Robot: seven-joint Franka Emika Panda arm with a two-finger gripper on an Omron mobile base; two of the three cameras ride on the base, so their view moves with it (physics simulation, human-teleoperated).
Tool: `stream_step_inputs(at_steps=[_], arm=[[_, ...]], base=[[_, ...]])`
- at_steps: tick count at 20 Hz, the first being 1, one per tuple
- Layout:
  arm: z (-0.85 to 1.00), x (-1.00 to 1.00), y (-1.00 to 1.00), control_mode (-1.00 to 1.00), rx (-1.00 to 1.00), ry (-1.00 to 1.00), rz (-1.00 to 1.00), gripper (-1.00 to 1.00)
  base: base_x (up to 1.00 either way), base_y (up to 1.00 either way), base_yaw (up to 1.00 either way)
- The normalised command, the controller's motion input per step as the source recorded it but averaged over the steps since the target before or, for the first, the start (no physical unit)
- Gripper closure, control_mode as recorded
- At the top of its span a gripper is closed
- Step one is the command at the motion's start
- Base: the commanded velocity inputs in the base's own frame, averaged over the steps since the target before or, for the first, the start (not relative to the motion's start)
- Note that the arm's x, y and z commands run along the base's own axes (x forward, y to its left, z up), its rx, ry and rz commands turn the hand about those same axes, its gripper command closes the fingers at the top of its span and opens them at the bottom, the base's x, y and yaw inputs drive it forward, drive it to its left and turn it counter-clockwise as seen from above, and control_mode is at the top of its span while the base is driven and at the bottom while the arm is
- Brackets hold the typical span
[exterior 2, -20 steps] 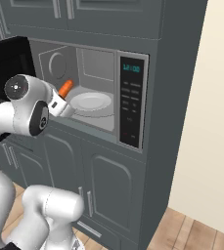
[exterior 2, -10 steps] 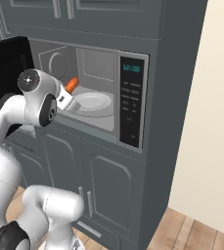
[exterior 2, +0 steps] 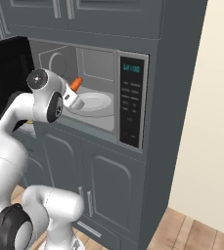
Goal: Pick the carrot from the counter and place it in the microwave. Then turn on the microwave.
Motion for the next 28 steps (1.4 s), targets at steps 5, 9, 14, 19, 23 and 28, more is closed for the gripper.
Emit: stream_step_inputs(at_steps=[5, 9, 14, 19, 23, 28], arm=[[-0.10, 0.32, 0.00, -1.00, 0.00, 0.09, 0.00, 1.00], [-0.11, 0.33, 0.00, -1.00, 0.00, 0.10, 0.00, 1.00], [-0.16, 0.31, 0.00, -1.00, 0.00, 0.04, 0.00, 1.00], [-0.20, 0.30, 0.00, -1.00, 0.00, 0.02, 0.00, 1.00], [-0.15, 0.30, 0.00, -1.00, 0.00, 0.02, 0.00, 1.00], [-0.13, 0.30, 0.00, -1.00, 0.00, 0.02, 0.00, 1.00]], base=[[0.00, 0.00, 0.00], [0.00, 0.00, 0.00], [0.00, 0.00, 0.00], [0.00, 0.00, 0.00], [0.00, 0.00, 0.00], [0.00, 0.00, 0.00]])
